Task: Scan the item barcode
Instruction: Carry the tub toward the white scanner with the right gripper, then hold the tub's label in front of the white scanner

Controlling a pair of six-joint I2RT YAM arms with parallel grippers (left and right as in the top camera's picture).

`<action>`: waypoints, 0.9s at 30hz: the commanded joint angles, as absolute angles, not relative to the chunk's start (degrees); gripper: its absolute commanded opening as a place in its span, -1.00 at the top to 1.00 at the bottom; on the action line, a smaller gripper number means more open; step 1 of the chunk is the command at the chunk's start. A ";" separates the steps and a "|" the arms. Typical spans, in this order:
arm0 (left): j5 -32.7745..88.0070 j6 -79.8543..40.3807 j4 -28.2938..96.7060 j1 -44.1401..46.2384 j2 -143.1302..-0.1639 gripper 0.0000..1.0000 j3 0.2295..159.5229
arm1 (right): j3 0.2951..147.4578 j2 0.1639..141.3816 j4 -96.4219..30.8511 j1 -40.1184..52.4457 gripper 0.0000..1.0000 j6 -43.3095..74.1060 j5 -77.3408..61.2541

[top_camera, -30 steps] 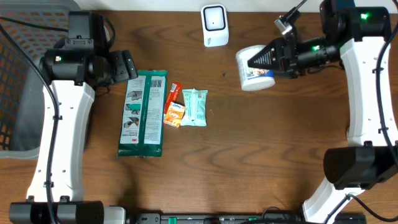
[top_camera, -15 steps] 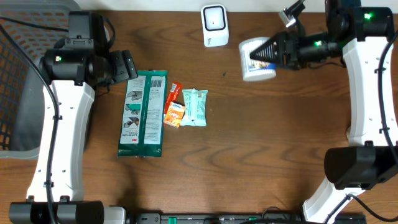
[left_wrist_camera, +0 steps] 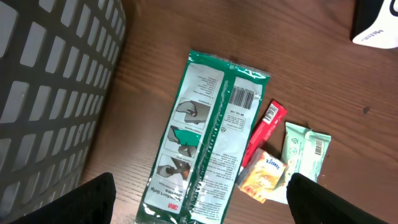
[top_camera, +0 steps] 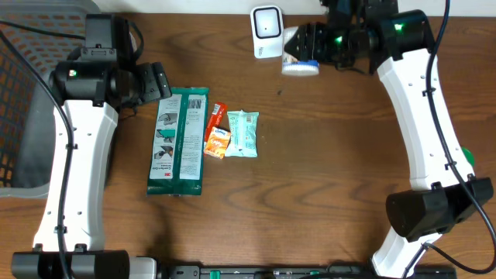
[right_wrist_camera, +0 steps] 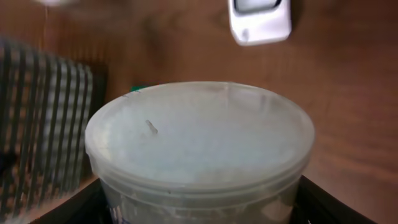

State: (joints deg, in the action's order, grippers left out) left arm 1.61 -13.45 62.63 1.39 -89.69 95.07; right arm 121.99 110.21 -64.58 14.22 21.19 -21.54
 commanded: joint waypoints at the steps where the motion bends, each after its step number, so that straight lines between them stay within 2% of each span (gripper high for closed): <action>1: 1.98 -13.13 62.72 1.19 -90.13 -0.75 94.96 | 123.37 111.00 -61.71 14.02 0.41 26.02 -18.74; 11: 1.98 -13.13 62.72 1.19 -90.13 -0.75 94.96 | 138.45 125.80 -54.37 15.94 0.40 30.37 -19.22; 18: 1.98 -13.13 62.72 1.19 -90.13 -0.75 94.96 | 138.65 134.63 -44.99 17.58 0.41 34.17 -15.40; 27: 1.98 -13.13 62.72 1.19 -90.13 -0.75 94.96 | 138.65 139.00 -36.82 18.76 0.43 38.79 -5.39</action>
State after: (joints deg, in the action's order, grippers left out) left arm 1.58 -13.45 62.63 1.39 -89.69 95.07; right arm 137.60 139.15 -37.74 17.63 36.34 -10.61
